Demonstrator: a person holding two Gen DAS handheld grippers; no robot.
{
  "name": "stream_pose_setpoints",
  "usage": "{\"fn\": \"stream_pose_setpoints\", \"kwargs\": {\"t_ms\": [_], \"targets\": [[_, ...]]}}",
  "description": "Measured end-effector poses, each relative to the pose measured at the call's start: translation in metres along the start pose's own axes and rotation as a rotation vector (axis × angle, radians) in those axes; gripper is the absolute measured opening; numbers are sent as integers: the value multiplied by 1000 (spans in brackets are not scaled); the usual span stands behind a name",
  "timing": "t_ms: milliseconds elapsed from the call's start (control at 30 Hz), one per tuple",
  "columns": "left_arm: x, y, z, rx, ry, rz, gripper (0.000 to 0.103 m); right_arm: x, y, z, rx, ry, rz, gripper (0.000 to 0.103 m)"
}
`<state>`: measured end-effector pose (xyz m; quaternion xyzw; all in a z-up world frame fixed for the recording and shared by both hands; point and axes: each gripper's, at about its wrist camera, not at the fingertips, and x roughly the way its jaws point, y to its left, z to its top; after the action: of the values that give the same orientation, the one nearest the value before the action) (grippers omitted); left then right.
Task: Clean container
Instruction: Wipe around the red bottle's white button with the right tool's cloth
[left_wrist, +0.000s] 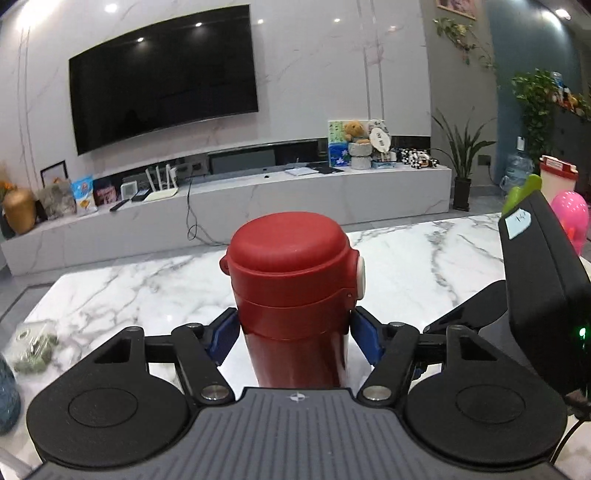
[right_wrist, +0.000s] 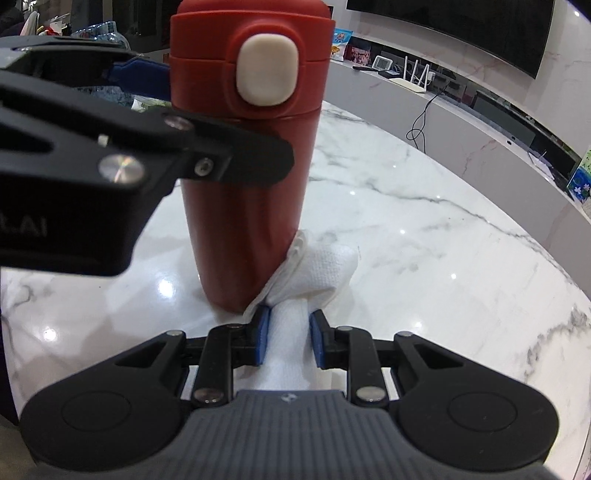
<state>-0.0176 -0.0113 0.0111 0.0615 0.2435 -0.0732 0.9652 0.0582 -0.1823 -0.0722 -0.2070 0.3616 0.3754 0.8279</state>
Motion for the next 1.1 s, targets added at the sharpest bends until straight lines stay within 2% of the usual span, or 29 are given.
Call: {"fn": "stream_pose_setpoints", "kwargs": {"t_ms": [133,200,333,467,567,733,900,1100], "targets": [[2,10,4,37,11,-56,63,-4,2,0,-1,4,25,27],[4,16,6,81,18,-101,64,-7,2,0,-10,6,32,27],[7,29,11,101,38,-188,63,-17,-2,1,-23,-19,19,26],[7,30,10,130,44,-220,63,-40,-9,9,-6,-126,-39,26],[5,28,8,146,41,-224,63,-61,-6,17,-43,-216,-103,26],[5,28,7,148,47,-226,63,-85,5,19,-118,-325,-138,26],[4,27,6,152,51,-222,64,-80,7,21,-162,-302,-160,26],[3,25,5,169,53,-220,64,-68,1,22,-117,-233,-120,26]]}}
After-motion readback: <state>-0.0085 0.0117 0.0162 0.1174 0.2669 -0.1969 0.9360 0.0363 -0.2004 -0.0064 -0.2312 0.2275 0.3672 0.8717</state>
